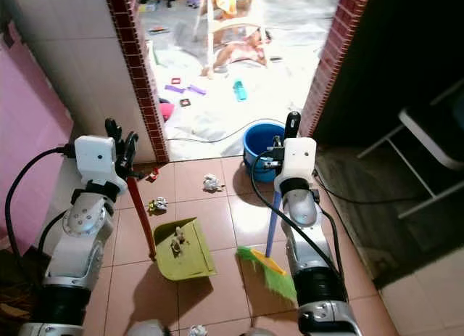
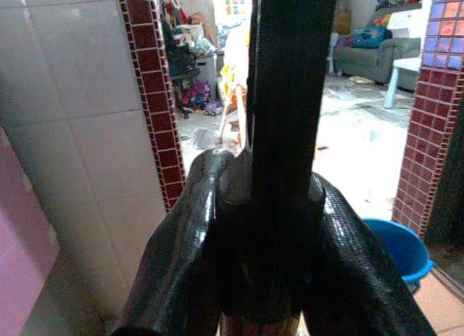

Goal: Sweep floor

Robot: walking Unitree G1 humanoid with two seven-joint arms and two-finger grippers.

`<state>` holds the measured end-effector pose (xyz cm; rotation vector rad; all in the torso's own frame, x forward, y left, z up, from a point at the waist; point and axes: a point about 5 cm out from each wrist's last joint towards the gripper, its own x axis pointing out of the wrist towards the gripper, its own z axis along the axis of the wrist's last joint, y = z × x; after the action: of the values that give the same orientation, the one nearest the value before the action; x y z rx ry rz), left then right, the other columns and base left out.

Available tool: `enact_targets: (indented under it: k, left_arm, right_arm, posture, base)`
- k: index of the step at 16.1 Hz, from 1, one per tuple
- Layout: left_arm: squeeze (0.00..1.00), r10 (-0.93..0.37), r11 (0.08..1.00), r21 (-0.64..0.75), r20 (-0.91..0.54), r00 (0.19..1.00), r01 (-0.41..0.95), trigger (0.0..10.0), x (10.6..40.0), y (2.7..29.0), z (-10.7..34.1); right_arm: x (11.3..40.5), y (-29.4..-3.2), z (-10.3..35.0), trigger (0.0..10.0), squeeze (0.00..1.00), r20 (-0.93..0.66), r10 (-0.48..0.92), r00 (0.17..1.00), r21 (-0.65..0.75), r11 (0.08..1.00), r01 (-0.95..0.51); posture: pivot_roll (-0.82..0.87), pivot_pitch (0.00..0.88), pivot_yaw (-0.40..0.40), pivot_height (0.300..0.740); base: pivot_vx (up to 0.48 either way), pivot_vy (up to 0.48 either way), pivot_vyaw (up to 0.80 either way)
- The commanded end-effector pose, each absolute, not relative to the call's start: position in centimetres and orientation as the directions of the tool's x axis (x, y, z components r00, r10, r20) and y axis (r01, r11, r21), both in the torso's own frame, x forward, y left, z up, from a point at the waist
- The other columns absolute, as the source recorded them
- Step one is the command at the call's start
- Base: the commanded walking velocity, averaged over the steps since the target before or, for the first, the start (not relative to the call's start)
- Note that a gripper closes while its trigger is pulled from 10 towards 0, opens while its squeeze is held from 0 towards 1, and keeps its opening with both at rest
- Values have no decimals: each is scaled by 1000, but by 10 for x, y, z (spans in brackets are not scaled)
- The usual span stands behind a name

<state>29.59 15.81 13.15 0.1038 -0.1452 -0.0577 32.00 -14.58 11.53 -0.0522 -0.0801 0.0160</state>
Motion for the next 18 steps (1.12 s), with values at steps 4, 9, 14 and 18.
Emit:
enact_targets:
  k: [4, 9, 14, 18]
  left_arm:
    - [0, -92, 991, 113, 216, 972, 69, 10000, 300, 152, 151]
    - [0, -73, 992, 114, 200, 977, 51, 10000, 297, 152, 148]
    - [0, -48, 993, 118, 204, 978, 24, 10000, 294, 155, 149]
    - [0, -22, 995, 100, 270, 962, -5, 10000, 294, 155, 167]
  right_arm:
    - [323, -149, 129, 10000, 0, 133, 6, 991, -48, 999, 0]
    - [317, -153, 124, 10000, 0, 118, -1, 993, -70, 998, 10]
    - [316, -153, 124, 10000, 0, 111, -3, 994, -64, 998, 10]
    - [316, -154, 124, 10000, 0, 109, -2, 994, -65, 998, 10]
  posture:
    - [-12, 9, -15, 740]
    - [-15, 16, -18, 740]
    - [-15, 22, -17, 740]
    - [-21, 16, -17, 740]
  base:
    - [465, 0, -800]
    - [186, 0, 0]
    - [0, 0, 0]
    - [0, 0, -400]
